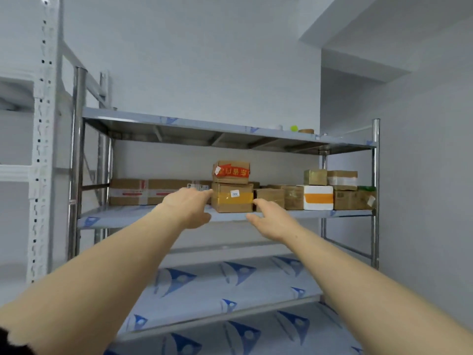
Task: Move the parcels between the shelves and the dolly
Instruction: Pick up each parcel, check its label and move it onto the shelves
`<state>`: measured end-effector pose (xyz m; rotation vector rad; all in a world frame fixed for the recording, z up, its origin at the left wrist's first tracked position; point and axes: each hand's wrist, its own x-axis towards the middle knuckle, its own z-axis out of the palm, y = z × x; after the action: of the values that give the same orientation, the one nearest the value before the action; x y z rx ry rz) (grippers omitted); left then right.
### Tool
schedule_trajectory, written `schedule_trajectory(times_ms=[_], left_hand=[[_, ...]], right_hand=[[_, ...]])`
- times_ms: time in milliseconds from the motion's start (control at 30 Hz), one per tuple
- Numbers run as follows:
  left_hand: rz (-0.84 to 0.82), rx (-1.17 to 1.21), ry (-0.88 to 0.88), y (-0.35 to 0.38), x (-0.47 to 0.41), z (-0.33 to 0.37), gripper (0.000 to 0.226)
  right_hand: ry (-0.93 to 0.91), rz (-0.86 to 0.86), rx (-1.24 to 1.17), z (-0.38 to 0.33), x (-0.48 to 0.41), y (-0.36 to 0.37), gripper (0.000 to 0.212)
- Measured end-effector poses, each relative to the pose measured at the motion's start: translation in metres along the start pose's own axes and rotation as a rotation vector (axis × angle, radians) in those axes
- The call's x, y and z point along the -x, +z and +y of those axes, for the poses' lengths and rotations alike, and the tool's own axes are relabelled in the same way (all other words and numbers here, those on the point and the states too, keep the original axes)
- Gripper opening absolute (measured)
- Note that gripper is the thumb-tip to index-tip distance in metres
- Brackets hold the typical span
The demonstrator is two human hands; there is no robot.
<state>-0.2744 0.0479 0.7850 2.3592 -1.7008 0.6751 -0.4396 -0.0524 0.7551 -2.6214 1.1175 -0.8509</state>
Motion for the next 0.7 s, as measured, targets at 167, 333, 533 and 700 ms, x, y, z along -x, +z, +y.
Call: schedule_trajectory(times_ms=[167, 333, 533, 700], left_hand=[[-0.007, 0.028, -0.056, 0.020, -0.117, 0.023, 0.052], [0.041, 0.012, -0.155, 0.046, -0.214, 0.008, 0.046], [0.292, 0.311, -0.329, 0.079, -0.329, -0.018, 0.026], [0.331, 0.491, -0.428, 0.101, -0.413, -0.039, 0.035]], right_hand=[[-0.074, 0.017, 0.023, 0.055, -0.125, -0.006, 0.049], [-0.111, 0.055, -0.033, 0.081, -0.234, 0.007, 0.045], [-0.030, 0.229, -0.201, 0.111, -0.349, 0.031, 0.032], [0.117, 0.308, -0.354, 0.121, -0.427, 0.041, 0.038]])
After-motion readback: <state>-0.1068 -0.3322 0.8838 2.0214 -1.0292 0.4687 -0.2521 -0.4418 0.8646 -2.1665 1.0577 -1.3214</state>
